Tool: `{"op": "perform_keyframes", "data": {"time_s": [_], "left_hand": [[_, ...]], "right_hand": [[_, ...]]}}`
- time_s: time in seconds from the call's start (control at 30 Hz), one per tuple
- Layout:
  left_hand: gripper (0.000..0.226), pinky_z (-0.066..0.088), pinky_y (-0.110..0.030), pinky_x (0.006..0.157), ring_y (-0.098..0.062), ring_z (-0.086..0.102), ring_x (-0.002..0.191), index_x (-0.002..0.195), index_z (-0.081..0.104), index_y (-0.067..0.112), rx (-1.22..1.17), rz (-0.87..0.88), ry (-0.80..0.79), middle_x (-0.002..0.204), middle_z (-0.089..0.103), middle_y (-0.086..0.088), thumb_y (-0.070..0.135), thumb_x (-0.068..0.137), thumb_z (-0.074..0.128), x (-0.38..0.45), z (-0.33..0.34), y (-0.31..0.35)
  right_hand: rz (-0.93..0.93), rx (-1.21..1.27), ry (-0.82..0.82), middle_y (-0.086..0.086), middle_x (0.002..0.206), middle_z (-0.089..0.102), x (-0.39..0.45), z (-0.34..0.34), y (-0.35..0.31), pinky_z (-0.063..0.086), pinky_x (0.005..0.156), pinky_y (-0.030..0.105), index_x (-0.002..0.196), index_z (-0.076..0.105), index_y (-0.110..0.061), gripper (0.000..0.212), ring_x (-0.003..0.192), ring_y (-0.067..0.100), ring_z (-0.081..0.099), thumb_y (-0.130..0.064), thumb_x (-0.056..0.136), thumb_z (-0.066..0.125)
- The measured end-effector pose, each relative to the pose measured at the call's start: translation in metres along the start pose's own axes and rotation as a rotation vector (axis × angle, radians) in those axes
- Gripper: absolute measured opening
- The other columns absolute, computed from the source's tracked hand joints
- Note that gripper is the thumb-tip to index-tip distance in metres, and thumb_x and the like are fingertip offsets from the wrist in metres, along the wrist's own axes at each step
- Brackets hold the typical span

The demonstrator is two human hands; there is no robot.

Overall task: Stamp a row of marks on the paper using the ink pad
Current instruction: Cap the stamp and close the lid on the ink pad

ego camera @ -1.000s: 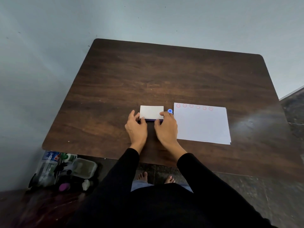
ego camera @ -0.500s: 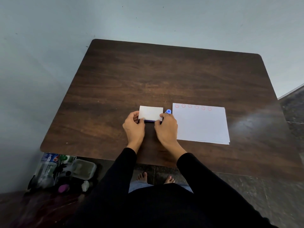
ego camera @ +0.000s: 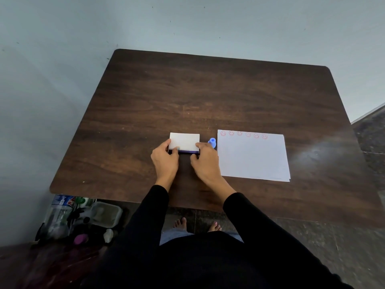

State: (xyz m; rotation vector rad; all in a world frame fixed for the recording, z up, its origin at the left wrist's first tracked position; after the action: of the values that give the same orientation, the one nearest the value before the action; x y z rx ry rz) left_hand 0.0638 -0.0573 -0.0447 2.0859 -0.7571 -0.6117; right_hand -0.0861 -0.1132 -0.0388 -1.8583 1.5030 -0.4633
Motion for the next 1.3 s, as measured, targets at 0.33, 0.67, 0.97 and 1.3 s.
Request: {"op": "perform_keyframes", "data": {"time_s": [0.33, 0.67, 0.97, 1.3], "left_hand": [[0.043, 0.036, -0.034, 0.102, -0.033, 0.05, 0.119, 0.125, 0.055, -0.002, 0.124, 0.046, -0.027, 0.128, 0.057, -0.019, 0.011, 0.085, 0.064, 0.004, 0.005, 0.003], [0.049, 0.04, -0.044, 0.104, -0.033, 0.053, 0.116, 0.128, 0.05, 0.001, 0.071, 0.03, 0.018, 0.127, 0.057, -0.018, 0.012, 0.083, 0.065, 0.003, 0.0, 0.001], [0.046, 0.041, -0.044, 0.105, -0.028, 0.052, 0.118, 0.13, 0.048, 0.005, 0.018, 0.025, 0.05, 0.13, 0.056, -0.012, 0.01, 0.085, 0.059, 0.003, -0.003, 0.001], [0.044, 0.037, -0.033, 0.101, -0.026, 0.046, 0.12, 0.13, 0.049, 0.006, 0.05, 0.083, 0.048, 0.13, 0.055, -0.012, 0.011, 0.087, 0.057, -0.002, 0.002, 0.011]], "right_hand": [[-0.029, -0.051, -0.042, 0.015, 0.137, 0.048, 0.002, 0.005, -0.004, 0.037, 0.104, 0.029, 0.131, 0.047, 0.001, 0.048, 0.124, 0.025, 0.048, -0.01, 0.086, 0.056], [-0.125, -0.05, 0.298, 0.008, 0.109, 0.057, -0.004, -0.038, -0.017, 0.048, 0.073, 0.032, 0.106, 0.054, -0.011, 0.023, 0.101, 0.023, 0.054, -0.01, 0.083, 0.055], [-0.005, 0.018, 0.166, 0.013, 0.111, 0.066, 0.022, -0.045, 0.027, 0.042, 0.084, 0.024, 0.113, 0.059, -0.006, 0.025, 0.103, 0.026, 0.059, -0.012, 0.089, 0.058], [-0.019, 0.016, 0.154, 0.013, 0.114, 0.067, 0.024, -0.042, 0.028, 0.045, 0.087, 0.025, 0.117, 0.06, -0.008, 0.03, 0.102, 0.025, 0.061, -0.014, 0.088, 0.061]]}}
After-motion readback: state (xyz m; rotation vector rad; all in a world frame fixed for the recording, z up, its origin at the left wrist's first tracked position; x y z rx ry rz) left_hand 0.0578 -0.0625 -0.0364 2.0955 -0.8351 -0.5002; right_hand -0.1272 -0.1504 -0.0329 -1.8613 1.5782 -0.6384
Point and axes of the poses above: each hand's wrist, its own x-axis towards the middle knuckle, its own z-axis out of the palm, y = z × x, the point moved 10 cm from there along x, towards the middle knuckle
